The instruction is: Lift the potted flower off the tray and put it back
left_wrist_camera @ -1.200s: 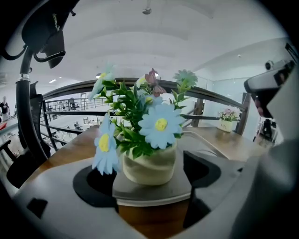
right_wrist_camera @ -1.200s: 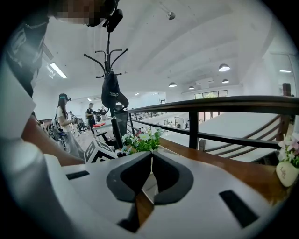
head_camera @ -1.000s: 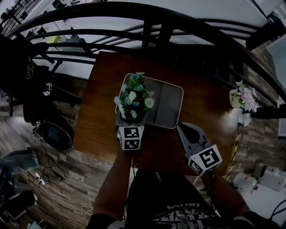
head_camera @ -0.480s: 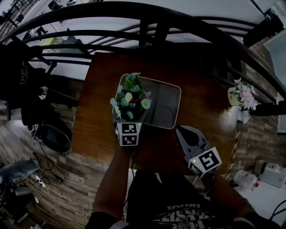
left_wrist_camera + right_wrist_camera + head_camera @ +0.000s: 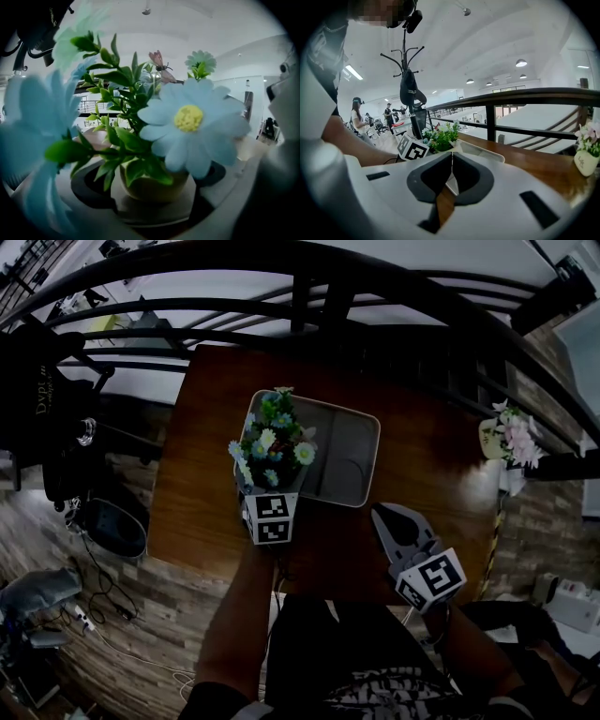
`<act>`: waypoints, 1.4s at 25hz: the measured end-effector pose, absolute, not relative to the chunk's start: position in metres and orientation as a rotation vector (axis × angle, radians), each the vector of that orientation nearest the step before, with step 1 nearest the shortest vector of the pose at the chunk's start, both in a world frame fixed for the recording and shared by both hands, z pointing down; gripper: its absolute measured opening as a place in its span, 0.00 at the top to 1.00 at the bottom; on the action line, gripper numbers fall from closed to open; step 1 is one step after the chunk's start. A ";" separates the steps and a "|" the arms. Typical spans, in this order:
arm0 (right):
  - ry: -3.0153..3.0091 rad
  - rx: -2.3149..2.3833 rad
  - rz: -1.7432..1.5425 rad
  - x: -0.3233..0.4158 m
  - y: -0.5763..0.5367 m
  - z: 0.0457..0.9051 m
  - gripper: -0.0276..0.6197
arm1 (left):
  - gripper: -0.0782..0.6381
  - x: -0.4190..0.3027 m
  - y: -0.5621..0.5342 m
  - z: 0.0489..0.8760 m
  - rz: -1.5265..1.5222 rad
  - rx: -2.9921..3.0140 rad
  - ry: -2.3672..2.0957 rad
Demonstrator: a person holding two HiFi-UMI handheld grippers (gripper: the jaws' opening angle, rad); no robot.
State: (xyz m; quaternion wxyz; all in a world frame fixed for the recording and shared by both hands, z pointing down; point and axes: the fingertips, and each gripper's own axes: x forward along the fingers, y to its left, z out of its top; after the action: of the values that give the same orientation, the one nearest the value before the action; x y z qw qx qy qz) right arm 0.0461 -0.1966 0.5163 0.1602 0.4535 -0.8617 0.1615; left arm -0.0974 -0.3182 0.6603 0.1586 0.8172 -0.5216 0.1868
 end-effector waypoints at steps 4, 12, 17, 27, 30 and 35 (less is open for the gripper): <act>-2.468 1.292 0.454 0.045 -0.198 0.514 0.96 | 0.23 -0.096 -0.315 0.662 0.541 2.354 -1.479; -2.466 1.297 0.458 0.046 -0.197 0.511 0.96 | 0.24 -0.097 -0.312 0.664 0.551 2.361 -1.459; -2.458 1.303 0.448 0.048 -0.199 0.508 0.96 | 0.24 -0.098 -0.312 0.660 0.549 2.377 -1.459; -2.468 1.296 0.420 0.046 -0.192 0.496 0.96 | 0.24 -0.103 -0.297 0.637 0.508 2.398 -1.491; -2.489 1.286 0.404 0.045 -0.192 0.489 0.96 | 0.24 -0.109 -0.291 0.619 0.508 2.391 -1.521; -2.525 1.254 0.391 0.041 -0.191 0.482 0.96 | 0.24 -0.121 -0.272 0.606 0.507 2.371 -1.565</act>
State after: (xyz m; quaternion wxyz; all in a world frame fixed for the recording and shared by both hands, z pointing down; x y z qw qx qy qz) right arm 0.0413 -0.1915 0.4816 0.1471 0.4357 -0.8776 0.1359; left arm -0.1213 -0.2724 0.6058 0.1276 0.8149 -0.5379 0.1742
